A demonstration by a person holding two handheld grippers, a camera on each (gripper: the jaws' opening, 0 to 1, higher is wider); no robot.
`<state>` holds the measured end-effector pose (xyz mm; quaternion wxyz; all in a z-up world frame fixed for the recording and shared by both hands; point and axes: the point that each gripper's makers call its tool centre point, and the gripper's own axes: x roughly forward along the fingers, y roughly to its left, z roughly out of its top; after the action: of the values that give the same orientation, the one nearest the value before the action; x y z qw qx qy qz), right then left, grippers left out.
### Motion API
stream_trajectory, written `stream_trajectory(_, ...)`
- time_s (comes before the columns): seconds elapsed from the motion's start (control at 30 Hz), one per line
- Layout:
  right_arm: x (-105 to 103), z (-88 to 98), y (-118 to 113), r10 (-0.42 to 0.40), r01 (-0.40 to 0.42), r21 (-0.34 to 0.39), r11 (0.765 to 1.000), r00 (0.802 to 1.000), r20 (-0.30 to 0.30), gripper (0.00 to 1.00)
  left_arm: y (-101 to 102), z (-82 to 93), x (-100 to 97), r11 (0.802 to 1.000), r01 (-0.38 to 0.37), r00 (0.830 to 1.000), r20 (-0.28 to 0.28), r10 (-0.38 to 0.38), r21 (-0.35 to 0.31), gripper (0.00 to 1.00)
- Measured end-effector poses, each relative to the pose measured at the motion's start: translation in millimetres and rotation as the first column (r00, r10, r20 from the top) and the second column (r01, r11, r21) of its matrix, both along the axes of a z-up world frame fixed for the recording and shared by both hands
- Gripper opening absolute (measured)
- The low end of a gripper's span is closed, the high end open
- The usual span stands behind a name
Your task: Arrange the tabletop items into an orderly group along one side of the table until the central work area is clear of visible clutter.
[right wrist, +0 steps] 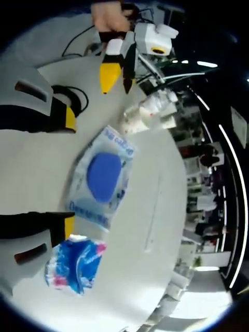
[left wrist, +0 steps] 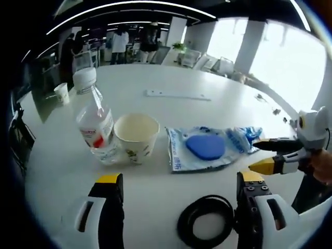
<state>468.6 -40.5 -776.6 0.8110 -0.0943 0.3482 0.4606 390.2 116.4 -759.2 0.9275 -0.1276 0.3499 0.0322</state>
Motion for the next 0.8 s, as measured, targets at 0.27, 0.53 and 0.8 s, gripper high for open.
stream_trajectory(0.27, -16.1, -0.2, 3.8, 0.035, -0.035, 0.008, 0.999, 0.999, -0.006, 0.58, -0.9, -9.2, -19.4, 1.000, -0.008, 1.000, -0.023, 0.008, -0.011, 0.86)
stream_trajectory(0.53, -32.5, -2.2, 5.8, 0.058, -0.057, 0.017, 0.998, 0.998, -0.025, 0.57, -3.1, -17.6, -37.6, 1.000, -0.013, 0.999, -0.048, 0.012, -0.022, 0.84)
stream_trajectory(0.8, -45.9, -8.6, 8.0, 0.090, -0.090, 0.004, 0.996, 0.995, -0.038, 0.56, -3.8, -21.6, -49.7, 0.999, -0.016, 0.998, -0.061, 0.014, -0.032, 0.83)
